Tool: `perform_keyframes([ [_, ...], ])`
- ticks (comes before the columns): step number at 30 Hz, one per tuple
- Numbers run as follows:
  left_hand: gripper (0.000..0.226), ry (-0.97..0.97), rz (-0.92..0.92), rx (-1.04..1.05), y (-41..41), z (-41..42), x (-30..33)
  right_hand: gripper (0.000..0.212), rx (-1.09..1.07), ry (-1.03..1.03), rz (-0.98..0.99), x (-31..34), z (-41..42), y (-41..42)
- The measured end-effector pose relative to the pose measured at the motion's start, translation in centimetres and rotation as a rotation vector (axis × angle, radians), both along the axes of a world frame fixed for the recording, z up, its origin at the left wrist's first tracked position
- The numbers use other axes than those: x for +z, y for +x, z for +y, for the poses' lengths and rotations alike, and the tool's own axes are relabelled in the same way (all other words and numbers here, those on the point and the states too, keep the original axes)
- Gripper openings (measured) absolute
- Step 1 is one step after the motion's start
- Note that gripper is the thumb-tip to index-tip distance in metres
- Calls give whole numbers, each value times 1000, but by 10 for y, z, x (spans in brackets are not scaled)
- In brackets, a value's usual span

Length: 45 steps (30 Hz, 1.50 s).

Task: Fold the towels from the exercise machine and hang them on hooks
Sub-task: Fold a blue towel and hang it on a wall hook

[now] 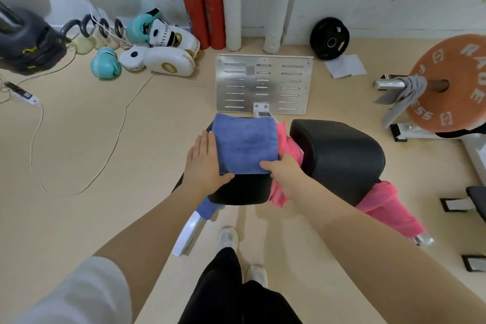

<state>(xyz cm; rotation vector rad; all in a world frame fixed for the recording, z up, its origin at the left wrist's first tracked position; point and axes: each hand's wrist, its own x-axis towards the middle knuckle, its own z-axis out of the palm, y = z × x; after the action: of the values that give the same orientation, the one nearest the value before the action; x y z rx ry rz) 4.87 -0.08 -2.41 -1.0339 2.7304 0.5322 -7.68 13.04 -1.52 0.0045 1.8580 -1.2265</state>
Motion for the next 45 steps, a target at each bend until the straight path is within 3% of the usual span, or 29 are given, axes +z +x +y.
perform_keyframes([
  [4, 77, 68, 211, -95, 14, 11, 42, 37, 29, -127, 55, 39, -2, 8],
  [6, 62, 125, 314, -182, 20, 13, 70, 23, 59, -220, 95, 58, -5, 16],
  [9, 55, 193, 381, -298, 30, 14, 108, 13, 143, -243, 170, 88, -13, 31],
  [15, 49, 282, 531, -114, 50, -13, 151, 10, 217, -304, 208, 141, -65, 55],
  [17, 49, 312, 590, -43, 61, -35, 156, 20, 251, -333, 209, 152, -89, 65],
  [22, 44, 408, 626, -17, 104, -123, 164, 9, 330, -450, 176, 156, -164, 108],
  [27, 37, 502, 628, -17, 167, -227, 176, 32, 288, -486, 146, 164, -268, 177],
  [32, 34, 593, 742, -24, 211, -319, 195, 15, 309, -588, 163, 184, -353, 224],
  [34, 29, 607, 752, -24, 211, -343, 198, 14, 309, -604, 157, 186, -372, 227],
  [39, 32, 642, 800, -4, 168, -383, 195, 41, 294, -590, 227, 191, -402, 194],
  [45, 48, 578, 808, -94, 81, -443, 202, 29, 142, -672, 250, 199, -457, 116],
])
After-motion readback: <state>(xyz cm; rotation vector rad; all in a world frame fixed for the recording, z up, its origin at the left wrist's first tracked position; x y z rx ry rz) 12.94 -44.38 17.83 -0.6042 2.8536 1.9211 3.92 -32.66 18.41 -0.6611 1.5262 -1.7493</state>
